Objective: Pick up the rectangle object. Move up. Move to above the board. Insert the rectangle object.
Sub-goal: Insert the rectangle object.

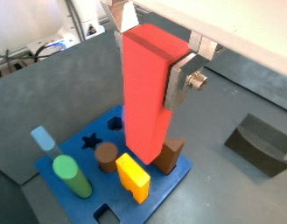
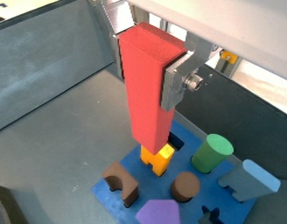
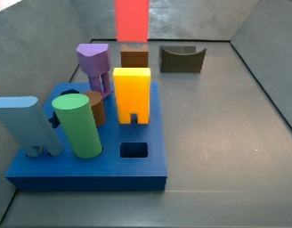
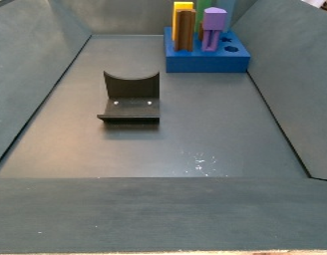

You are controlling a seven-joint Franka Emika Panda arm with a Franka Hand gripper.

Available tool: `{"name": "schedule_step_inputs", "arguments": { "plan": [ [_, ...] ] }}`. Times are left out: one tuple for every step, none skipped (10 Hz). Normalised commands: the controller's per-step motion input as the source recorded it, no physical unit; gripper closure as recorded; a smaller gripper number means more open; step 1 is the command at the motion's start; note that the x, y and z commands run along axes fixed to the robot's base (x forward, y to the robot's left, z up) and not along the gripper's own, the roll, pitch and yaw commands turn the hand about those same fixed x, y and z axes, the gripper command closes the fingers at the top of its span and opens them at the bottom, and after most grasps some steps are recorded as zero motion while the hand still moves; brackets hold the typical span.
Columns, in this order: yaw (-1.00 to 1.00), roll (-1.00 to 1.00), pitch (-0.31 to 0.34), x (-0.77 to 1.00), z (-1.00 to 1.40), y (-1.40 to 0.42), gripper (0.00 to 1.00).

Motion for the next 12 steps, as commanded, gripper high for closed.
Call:
{"name": "schedule_step_inputs", "arguments": {
  "plan": [
    [0.21, 0.39, -0.011, 0.00, -0.17, -0.61, 1.00],
    [0.16, 0.37, -0.010, 0.13, -0.38, -0.63, 1.00],
    [0.15, 0.29, -0.027, 0.17, -0.44, -0.68, 1.00],
    [0.17, 0.22, -0.044, 0.17, -0.43, -0.73, 1.00],
    [0.14, 0.18, -0.044, 0.21, -0.36, -0.79, 1.00],
    [0.13, 0.10, -0.010, 0.26, -0.12, -0.79, 1.00],
    [0.12, 0.10, 0.000, 0.27, -0.02, -0.78, 1.00],
    [0.07, 0.10, 0.000, 0.29, -0.16, -0.65, 1.00],
    [0.00, 0.07, -0.056, 0.20, -0.48, -0.43, 1.00],
    [0.00, 0.10, -0.133, 0.00, -0.79, -0.30, 1.00],
    [0.00, 0.11, -0.173, -0.17, -0.88, -0.36, 1.00],
    [0.00, 0.01, -0.203, -0.24, -0.81, -0.33, 1.00]
  ]
}}
